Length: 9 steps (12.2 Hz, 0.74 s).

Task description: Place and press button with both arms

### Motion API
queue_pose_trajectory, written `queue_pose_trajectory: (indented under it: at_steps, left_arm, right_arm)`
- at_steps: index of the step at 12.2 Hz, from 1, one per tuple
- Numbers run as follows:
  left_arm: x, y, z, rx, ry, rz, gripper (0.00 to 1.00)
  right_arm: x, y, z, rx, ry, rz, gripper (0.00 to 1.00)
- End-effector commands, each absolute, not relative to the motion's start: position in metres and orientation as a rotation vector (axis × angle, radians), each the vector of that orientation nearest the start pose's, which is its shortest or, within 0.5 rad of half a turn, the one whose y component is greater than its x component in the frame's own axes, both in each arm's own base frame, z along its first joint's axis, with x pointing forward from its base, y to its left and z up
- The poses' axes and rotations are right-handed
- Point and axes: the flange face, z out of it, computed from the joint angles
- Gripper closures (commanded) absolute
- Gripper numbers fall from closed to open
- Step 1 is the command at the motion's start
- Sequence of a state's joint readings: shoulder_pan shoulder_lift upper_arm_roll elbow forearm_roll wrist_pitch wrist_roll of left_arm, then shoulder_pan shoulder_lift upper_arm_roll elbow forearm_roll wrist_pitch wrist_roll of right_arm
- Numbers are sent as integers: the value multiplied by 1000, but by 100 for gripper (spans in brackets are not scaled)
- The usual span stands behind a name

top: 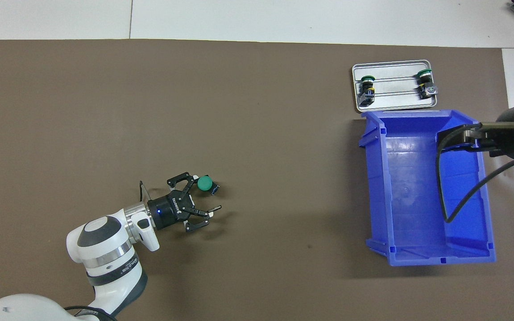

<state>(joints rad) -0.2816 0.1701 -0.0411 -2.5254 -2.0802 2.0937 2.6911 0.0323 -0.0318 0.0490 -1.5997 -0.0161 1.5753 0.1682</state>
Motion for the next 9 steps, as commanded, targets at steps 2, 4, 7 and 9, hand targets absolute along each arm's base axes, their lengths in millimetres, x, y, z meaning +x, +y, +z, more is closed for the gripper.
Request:
queue_pose_trajectory:
  at_steps: [2, 4, 7, 9]
  left_arm:
    - [398, -180, 199, 1759, -1165, 1209, 4]
    - [401, -182, 201, 1749, -1169, 1217, 1]
    - [406, -186, 206, 1737, -1174, 1228, 1]
    - [408, -191, 209, 1721, -1183, 1235, 1]
  right_arm:
    - [537, 41, 630, -3152, 165, -8, 0]
    - [537, 41, 630, -3152, 165, -8, 0]
    - [537, 41, 630, -3152, 165, -8, 0]
    - [537, 41, 630, -3152, 165, -8, 0]
